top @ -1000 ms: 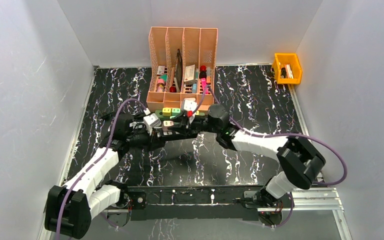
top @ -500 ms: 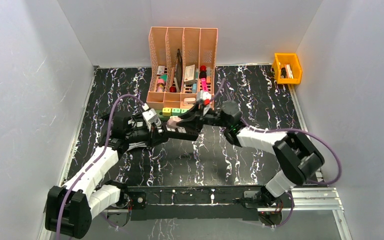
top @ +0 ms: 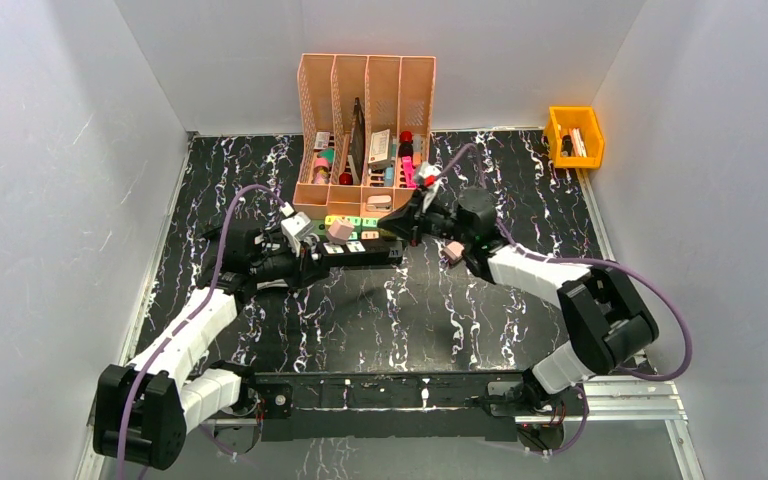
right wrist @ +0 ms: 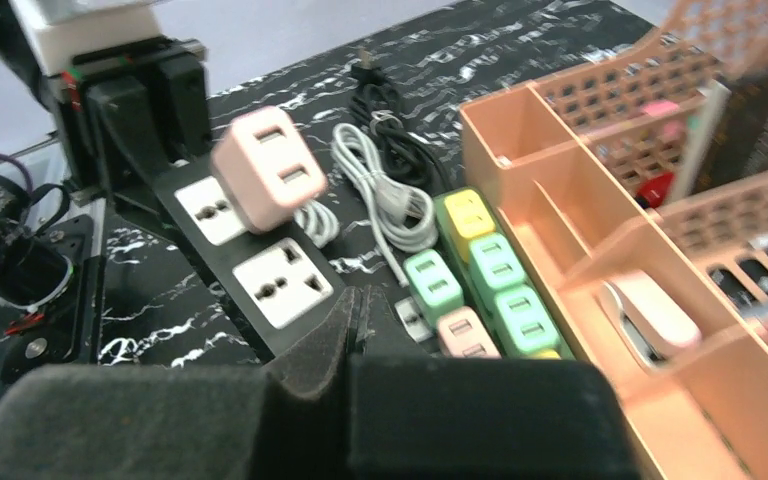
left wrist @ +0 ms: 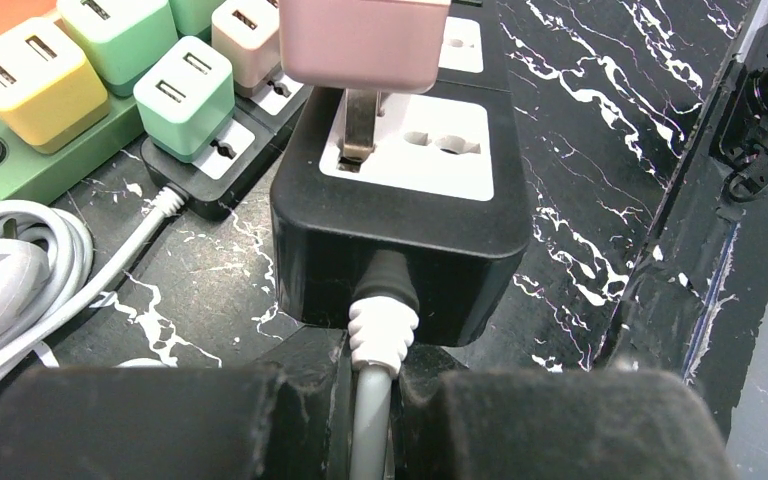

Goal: Pull the plug off the socket

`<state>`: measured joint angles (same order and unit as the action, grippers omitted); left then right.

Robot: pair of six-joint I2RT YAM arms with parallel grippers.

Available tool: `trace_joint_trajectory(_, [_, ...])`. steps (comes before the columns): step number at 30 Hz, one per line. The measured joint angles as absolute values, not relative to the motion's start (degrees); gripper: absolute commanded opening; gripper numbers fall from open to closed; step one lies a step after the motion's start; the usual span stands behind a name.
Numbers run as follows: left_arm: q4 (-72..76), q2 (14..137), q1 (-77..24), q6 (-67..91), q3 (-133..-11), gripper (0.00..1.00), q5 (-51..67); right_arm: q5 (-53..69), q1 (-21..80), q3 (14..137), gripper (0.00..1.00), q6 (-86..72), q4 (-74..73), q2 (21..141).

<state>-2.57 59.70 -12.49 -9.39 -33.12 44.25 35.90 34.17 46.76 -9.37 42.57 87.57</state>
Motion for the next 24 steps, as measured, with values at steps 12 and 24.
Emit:
trace_joint_trajectory(12, [-3.1, 60.7, -13.5, -10.1, -33.1, 0.00, 45.3, 48.9, 30.3, 40.7, 0.98, -17.6, 64.2, 92.7])
trace_joint_trajectory(24, [-3.5, 60.7, -14.8, -10.4, -33.1, 0.00, 45.9, 63.4, 30.7, 58.7, 0.98, -44.1, 85.4, 117.4])
